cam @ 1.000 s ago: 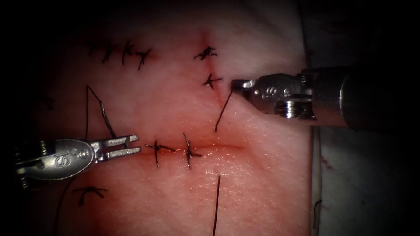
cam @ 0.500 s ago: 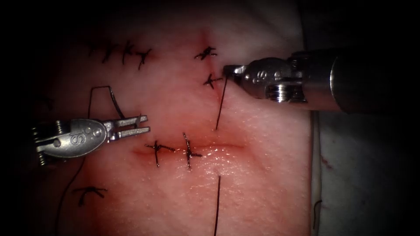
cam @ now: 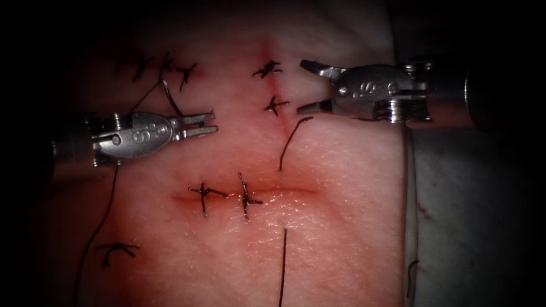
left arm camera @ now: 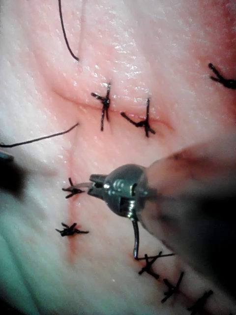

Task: Wound Closure
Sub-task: Set the needle down with the left gripper, then grab a long suture piece with the left gripper.

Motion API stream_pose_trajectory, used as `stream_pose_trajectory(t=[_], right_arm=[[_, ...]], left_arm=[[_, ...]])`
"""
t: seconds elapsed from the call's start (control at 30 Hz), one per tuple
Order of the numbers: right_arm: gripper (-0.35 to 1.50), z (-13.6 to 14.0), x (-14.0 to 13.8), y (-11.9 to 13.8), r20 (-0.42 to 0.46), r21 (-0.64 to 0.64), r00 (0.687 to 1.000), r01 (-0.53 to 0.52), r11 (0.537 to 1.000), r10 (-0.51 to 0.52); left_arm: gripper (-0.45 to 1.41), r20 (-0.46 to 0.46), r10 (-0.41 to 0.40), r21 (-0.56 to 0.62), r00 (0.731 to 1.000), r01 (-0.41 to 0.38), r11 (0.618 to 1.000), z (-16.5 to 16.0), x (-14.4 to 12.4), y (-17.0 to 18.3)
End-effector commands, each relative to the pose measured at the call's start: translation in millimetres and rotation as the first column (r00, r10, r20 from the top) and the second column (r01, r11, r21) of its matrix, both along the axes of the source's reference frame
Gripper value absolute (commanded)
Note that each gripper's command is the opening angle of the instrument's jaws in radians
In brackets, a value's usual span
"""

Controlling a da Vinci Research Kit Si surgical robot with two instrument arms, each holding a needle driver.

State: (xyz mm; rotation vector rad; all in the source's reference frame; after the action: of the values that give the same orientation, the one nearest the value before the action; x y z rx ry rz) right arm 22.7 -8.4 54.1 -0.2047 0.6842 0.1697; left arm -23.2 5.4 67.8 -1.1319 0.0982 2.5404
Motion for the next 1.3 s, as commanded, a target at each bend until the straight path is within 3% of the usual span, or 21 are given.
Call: stream_pose_trajectory(t=[0.03,0.07,0.1,0.2,0.23,0.27,0.3,0.4,0.57,0.67,0.7,0.8,0.87,0.9,0.93,0.97,1.03,1.07,1.23,1.27,1.3], right_arm=[[1.48,-0.9,-1.4,1.7,-0.013,-0.055,1.0,0.018,0.998,-0.019],[1.48,-1.6,-2.2,1.9,-0.029,-0.074,1.0,0.005,0.997,-0.007],[1.48,-3.3,-4.0,2.4,-0.062,-0.111,0.998,-0.024,0.994,0.017],[1.46,-4.6,-5.5,2.4,-0.07,-0.119,0.997,-0.023,0.993,0.015],[1.46,-4.6,-5.5,2.4,-0.07,-0.119,0.997,-0.023,0.993,0.015],[1.45,-5.0,-5.8,2.4,-0.068,-0.115,0.998,-0.022,0.993,0.014],[1.36,-5.5,-6.4,2.3,-0.069,-0.111,0.998,-0.017,0.994,0.009],[1.33,-5.9,-6.7,1.9,-0.073,-0.113,0.997,-0.015,0.993,0.006],[1.35,-4.5,-5.5,-0.5,-0.073,-0.149,0.997,-0.026,0.989,0.015],[1.4,-3.5,-5.0,-2.3,-0.092,-0.143,0.995,-0.055,0.988,0.042],[1.4,-3.2,-5.1,-3.3,-0.099,-0.15,0.994,-0.055,0.987,0.04],[1.41,-3.1,-5.5,-5.7,-0.139,-0.127,0.988,-0.082,0.989,0.064],[1.41,-3.2,-5.8,-6.6,-0.154,-0.117,0.985,-0.09,0.989,0.071],[1.41,-3.2,-6.0,-7.2,-0.164,-0.113,0.984,-0.092,0.989,0.073],[1.4,-3.4,-6.4,-8.2,-0.177,-0.106,0.981,-0.095,0.99,0.075],[1.4,-3.4,-6.4,-8.2,-0.177,-0.106,0.981,-0.095,0.99,0.075],[1.35,-3.5,-7.0,-9.4,-0.2,-0.089,0.976,-0.105,0.991,0.085],[1.33,-3.7,-7.6,-10.9,-0.217,-0.082,0.972,-0.108,0.991,0.088],[1.33,-4.4,-8.2,-16.6,-0.267,-0.051,0.956,-0.137,0.989,0.119],[1.33,-4.4,-8.2,-16.6,-0.267,-0.051,0.956,-0.137,0.989,0.119],[1.31,-4.9,-8.0,-18.4,-0.275,-0.044,0.953,-0.149,0.988,0.131]], left_arm=[[-0.45,-0.012,0.011,-0.006,1.0,-0.011,1.0,1.9,-0.9,0.6],[-0.37,-0.009,-0.013,0.008,1.0,0.013,1.0,2.6,-1.1,0.9],[0.12,-0.007,-0.057,0.028,0.998,0.057,0.998,4.3,-1.4,1.2],[0.47,-0.031,-0.074,0.055,0.997,0.076,0.996,6.3,-1.6,0.9],[0.47,-0.031,-0.074,0.055,0.997,0.076,0.996,6.3,-1.6,0.9],[0.63,-0.05,-0.07,0.067,0.996,0.074,0.995,6.8,-1.7,0.8],[0.94,-0.089,-0.055,0.098,0.994,0.063,0.993,7.8,-1.7,0.6],[1.23,-0.111,-0.042,0.155,0.993,0.059,0.986,8.4,-1.5,0.6],[1.2,-0.046,-0.067,0.189,0.997,0.074,0.979,6.0,-0.4,0.1],[0.84,0.083,-0.081,0.191,0.993,0.064,0.98,2.6,0.2,-1.4],[0.61,0.136,0.003,0.144,0.991,-0.023,0.989,0.9,0.1,-2.4],[0.46,0.204,0.161,0.038,0.966,-0.172,0.984,-2.9,-0.6,-5.8],[0.34,0.22,0.225,-0.017,0.949,-0.227,0.974,-4.9,-1.1,-7.9],[0.34,0.24,0.265,-0.053,0.934,-0.26,0.964,-6.1,-1.5,-8.9],[0.37,0.279,0.339,-0.121,0.898,-0.318,0.94,-7.8,-2.2,-10.2],[0.37,0.279,0.339,-0.121,0.898,-0.318,0.94,-7.8,-2.2,-10.2],[0.41,0.319,0.412,-0.19,0.854,-0.368,0.91,-9.5,-3.1,-11.5],[0.39,0.315,0.46,-0.247,0.83,-0.396,0.884,-10.6,-3.9,-12.3],[0.41,0.155,0.578,-0.355,0.801,-0.501,0.789,-11.4,-6.8,-15.2],[0.41,0.155,0.578,-0.355,0.801,-0.501,0.789,-11.4,-6.8,-15.2],[0.42,0.166,0.613,-0.386,0.772,-0.521,0.761,-10.9,-7.9,-15.8]])
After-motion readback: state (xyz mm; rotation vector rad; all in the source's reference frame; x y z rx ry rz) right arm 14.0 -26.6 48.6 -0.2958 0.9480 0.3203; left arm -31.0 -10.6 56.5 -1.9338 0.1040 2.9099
